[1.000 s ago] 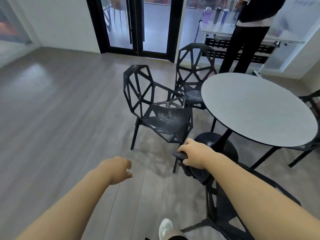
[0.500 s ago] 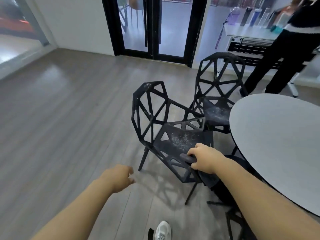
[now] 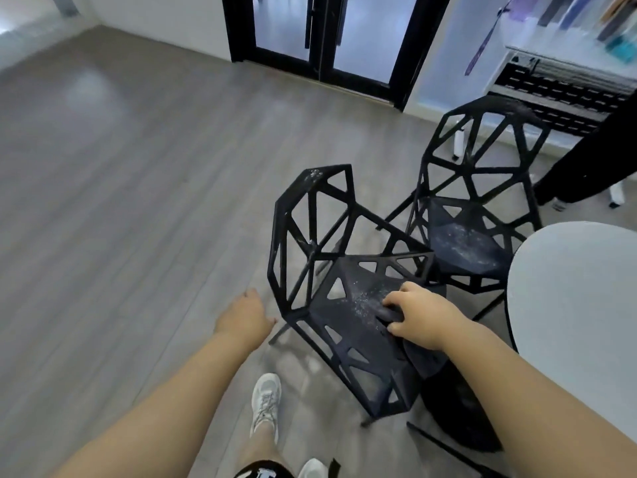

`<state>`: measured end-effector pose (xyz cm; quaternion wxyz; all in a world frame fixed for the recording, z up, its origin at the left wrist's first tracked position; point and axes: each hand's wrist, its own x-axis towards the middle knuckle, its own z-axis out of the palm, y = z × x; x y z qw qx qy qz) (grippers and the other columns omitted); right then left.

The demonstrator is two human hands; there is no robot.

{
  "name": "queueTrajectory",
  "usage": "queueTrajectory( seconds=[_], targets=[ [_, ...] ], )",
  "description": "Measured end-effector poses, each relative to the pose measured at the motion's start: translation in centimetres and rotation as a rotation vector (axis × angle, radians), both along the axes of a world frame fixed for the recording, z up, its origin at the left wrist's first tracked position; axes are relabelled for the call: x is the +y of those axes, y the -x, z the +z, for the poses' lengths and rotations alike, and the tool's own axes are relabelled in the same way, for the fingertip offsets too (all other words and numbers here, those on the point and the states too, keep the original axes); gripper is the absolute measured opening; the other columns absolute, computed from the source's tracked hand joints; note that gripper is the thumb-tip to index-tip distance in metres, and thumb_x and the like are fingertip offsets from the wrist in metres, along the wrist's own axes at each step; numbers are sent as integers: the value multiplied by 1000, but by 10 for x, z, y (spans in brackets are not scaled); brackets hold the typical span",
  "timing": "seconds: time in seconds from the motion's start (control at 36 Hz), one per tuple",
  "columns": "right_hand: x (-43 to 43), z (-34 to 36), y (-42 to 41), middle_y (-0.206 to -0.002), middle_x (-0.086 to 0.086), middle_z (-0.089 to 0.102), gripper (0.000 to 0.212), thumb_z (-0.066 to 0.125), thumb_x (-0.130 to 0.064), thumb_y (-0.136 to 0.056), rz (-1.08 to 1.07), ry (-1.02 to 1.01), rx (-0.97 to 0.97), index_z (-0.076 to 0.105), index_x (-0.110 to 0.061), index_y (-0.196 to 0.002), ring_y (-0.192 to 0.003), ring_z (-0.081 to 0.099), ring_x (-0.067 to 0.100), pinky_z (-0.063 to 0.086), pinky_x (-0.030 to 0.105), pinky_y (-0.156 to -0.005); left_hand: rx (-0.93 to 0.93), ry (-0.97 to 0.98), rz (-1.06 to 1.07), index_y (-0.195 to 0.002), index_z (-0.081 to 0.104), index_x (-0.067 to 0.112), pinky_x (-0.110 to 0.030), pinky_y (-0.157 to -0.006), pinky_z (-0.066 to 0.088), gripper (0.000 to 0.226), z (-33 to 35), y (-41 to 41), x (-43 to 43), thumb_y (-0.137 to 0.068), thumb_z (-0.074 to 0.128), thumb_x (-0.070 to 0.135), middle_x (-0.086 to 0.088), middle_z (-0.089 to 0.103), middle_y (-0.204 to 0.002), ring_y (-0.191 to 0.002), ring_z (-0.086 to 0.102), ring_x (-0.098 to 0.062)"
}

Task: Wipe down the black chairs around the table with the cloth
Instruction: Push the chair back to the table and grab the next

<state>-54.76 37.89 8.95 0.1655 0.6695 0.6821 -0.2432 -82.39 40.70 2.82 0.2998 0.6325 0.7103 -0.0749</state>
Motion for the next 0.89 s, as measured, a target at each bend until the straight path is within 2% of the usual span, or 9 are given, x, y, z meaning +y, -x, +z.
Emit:
queueTrajectory(
  seconds=[0.11, 0.22, 0.28, 0.36, 0.5, 0.61, 0.75, 0.81, 0.89],
  targets=[
    [38, -2, 11, -121, -4, 43, 43, 58, -38, -87, -32, 23, -16, 50, -31, -130, -105, 54, 22, 47, 34, -86, -121, 31, 78, -121, 38, 6, -33, -75, 40, 55, -11, -3, 43, -85, 66, 37, -14, 53, -119, -108, 53, -33],
    [76, -5, 27, -123, -4, 43, 45, 57, -40, -88, -54, 43, -19, 48, -32, -132, -107, 53, 21, 45, 31, -85, -239, 84, 93, -130, 36, 8, -37, -84, 47, 63, -27, -2, 76, -83, 69, 34, -11, 58, -115, -106, 56, -30],
    [92, -7, 35, -124, -4, 42, 46, 57, -40, -89, -62, 51, -17, 47, -33, -133, -108, 53, 20, 45, 30, -85, -301, 113, 76, -127, 39, 11, -32, -79, 47, 58, -33, -2, 89, -83, 70, 31, -7, 60, -111, -103, 58, -26],
    [112, -12, 44, -124, -6, 41, 47, 57, -40, -88, -75, 64, -6, 46, -34, -133, -109, 52, 20, 45, 31, -86, -462, 128, 107, -119, 45, 13, -23, -66, 42, 44, -41, -4, 100, -84, 70, 20, 4, 55, -89, -85, 57, -18],
    [135, -21, 57, -120, -6, 42, 47, 58, -41, -87, -102, 98, 6, 46, -34, -132, -107, 53, 20, 47, 35, -88, -571, 88, 89, -129, 45, 10, -27, -80, 48, 43, -59, -1, 106, -88, 57, 6, -4, 66, -95, -92, 64, -27],
    [148, -28, 65, -122, -4, 42, 47, 58, -40, -87, -103, 142, -14, 47, -33, -132, -108, 53, 23, 47, 38, -89, -606, 138, 45, -120, 48, 9, -31, -78, 49, 33, -63, 7, 113, -87, 54, 5, 0, 56, -78, -80, 60, -27],
    [160, -37, 75, -121, -3, 42, 47, 57, -39, -88, -99, 174, -19, 46, -33, -133, -107, 53, 24, 47, 39, -89, -616, 203, 39, -116, 52, 12, -22, -80, 46, 29, -68, 19, 128, -88, 52, 2, -4, 58, -86, -88, 61, -22],
    [162, -40, 77, -120, -3, 42, 47, 57, -39, -88, -95, 181, -19, 46, -33, -134, -107, 53, 23, 47, 37, -87, -663, 240, 49, -109, 48, 16, -6, -68, 42, 28, -66, 28, 139, -90, 48, -3, 0, 51, -79, -77, 55, -12],
    [165, -45, 81, -120, -2, 43, 47, 56, -38, -88, -80, 194, -16, 46, -33, -134, -107, 53, 24, 46, 34, -85, -697, 287, 59, -104, 47, 14, -2, -59, 38, 28, -64, 45, 160, -90, 45, -9, 2, 44, -74, -70, 44, -8]
  ],
)
